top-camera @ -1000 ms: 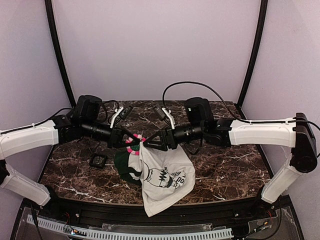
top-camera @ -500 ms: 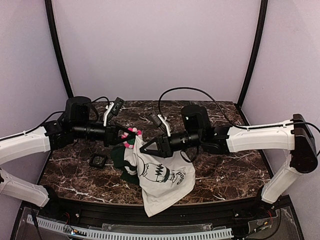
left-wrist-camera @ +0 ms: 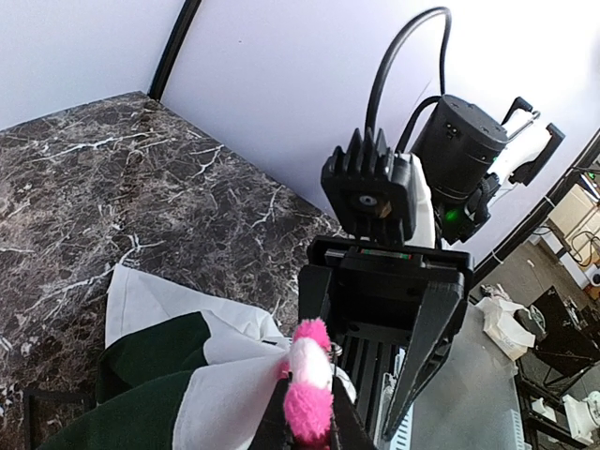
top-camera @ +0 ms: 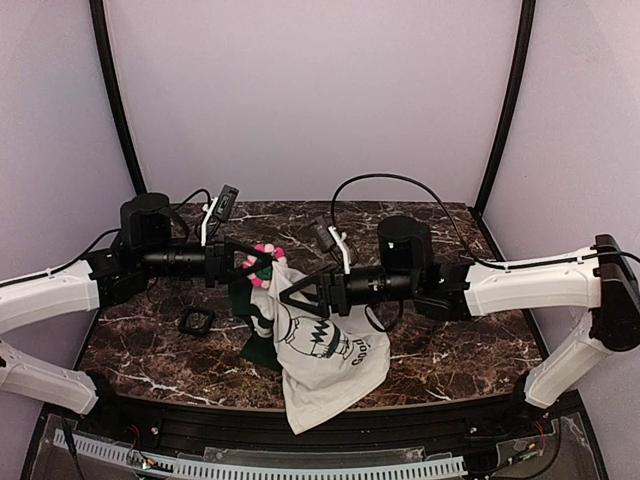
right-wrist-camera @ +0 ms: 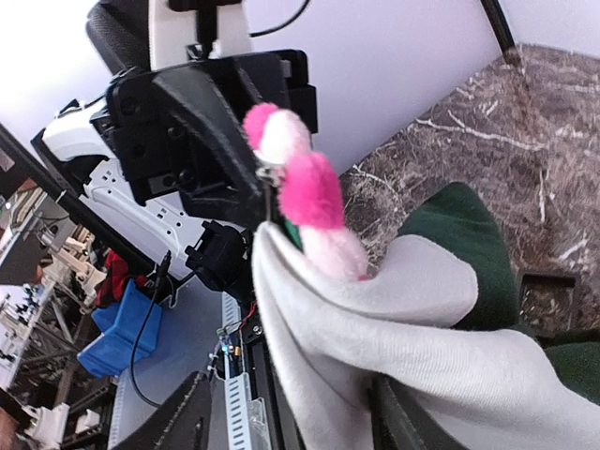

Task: Remove the brooch from the garment
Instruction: Open the brooch on the crumpled clothing.

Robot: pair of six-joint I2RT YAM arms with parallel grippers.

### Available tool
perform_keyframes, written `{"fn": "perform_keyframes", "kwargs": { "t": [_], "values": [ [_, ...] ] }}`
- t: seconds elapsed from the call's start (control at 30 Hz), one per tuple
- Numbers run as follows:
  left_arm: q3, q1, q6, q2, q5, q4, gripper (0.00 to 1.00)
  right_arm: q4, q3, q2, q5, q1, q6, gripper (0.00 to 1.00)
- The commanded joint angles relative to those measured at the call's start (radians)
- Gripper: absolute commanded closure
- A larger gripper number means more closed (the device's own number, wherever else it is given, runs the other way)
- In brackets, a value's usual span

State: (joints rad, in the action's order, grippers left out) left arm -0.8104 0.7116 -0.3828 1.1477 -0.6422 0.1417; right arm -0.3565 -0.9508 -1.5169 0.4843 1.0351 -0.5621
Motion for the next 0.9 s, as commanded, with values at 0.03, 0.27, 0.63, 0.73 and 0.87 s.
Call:
{"fn": "perform_keyframes", "kwargs": {
  "t": [0.03,0.27,0.63,0.73,0.87],
  "values": [
    [-0.001,-0.001,-0.030,-0.012,-0.114,0.120,0.99,-0.192,0.072,0.091,-0.100,0.008,-0.045,0.35],
    [0.001,-0.002,-0.046,0.001,-0.183,0.153,0.99,-0.253,0.034,0.037,-0.086,0.024,-0.058,0.39],
    [-0.001,-0.001,-0.047,0.008,-0.226,0.159,0.99,-0.370,0.009,-0.031,-0.011,0.024,-0.119,0.64],
    [-0.002,-0.001,-0.047,0.009,-0.228,0.160,0.99,-0.381,0.008,-0.037,0.001,0.023,-0.125,0.67],
    [-0.003,-0.001,-0.047,0.012,-0.233,0.162,0.99,-0.399,0.003,-0.045,0.019,0.023,-0.135,0.67]
  ]
}}
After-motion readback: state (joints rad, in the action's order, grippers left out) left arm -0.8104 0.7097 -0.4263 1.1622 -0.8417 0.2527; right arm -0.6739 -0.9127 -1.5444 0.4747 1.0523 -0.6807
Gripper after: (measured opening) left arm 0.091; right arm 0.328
